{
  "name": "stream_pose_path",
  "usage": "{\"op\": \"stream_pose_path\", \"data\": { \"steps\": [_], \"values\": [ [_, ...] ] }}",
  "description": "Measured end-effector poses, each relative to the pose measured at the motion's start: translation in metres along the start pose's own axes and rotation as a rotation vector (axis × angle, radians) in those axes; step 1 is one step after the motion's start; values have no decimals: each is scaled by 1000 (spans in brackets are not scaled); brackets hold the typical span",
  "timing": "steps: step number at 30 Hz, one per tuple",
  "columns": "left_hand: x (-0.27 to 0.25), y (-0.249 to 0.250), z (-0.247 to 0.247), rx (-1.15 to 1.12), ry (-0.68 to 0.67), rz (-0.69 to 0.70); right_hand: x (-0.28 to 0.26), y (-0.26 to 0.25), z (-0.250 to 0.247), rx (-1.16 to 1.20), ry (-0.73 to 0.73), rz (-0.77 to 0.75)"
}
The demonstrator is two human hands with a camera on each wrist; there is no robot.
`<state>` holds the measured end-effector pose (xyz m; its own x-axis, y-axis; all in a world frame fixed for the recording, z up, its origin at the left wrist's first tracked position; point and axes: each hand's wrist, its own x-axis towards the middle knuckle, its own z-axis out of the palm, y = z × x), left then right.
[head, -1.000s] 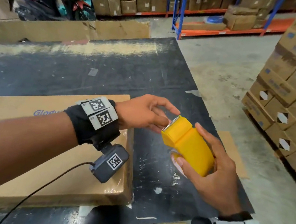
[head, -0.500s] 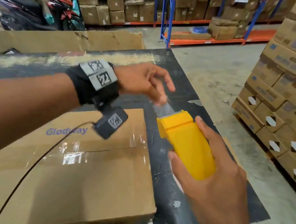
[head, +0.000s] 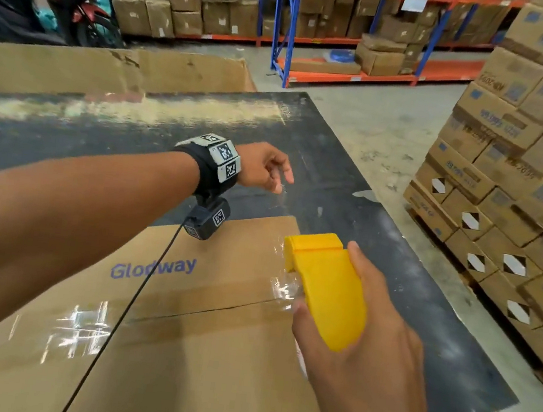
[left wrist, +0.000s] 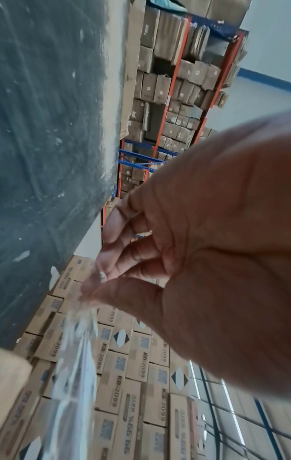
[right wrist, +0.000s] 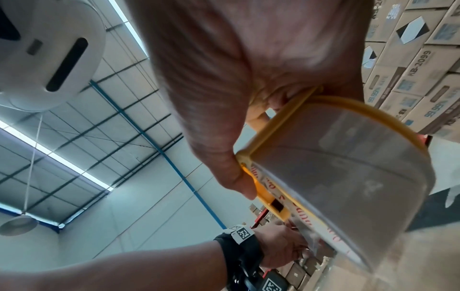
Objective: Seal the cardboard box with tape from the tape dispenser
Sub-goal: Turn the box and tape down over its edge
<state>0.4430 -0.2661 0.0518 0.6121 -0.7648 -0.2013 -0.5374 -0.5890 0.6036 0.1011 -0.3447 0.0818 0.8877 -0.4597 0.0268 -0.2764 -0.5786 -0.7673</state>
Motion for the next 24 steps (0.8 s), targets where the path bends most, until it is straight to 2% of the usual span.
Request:
{"op": "stream_pose_path", "data": {
  "steps": [10,13,16,18,21,24],
  "values": [
    [14,-8,29,122,-56,-14,-6,-5,17,-128,-28,111],
    [13,3,36,261,-82,-8,-9,-6,18,-151,-36,105],
    [12,13,41,504,-78,-33,-9,-7,21,-183,-63,126],
    [9,17,37,536,-41,-30,-9,-6,23,-198,-66,136],
    [-9,23,26,436,19,75,-9,-3,24,-193,-55,142],
    [-40,24,24,449,-81,216,-8,-3,23,-203,-54,136]
  ]
}}
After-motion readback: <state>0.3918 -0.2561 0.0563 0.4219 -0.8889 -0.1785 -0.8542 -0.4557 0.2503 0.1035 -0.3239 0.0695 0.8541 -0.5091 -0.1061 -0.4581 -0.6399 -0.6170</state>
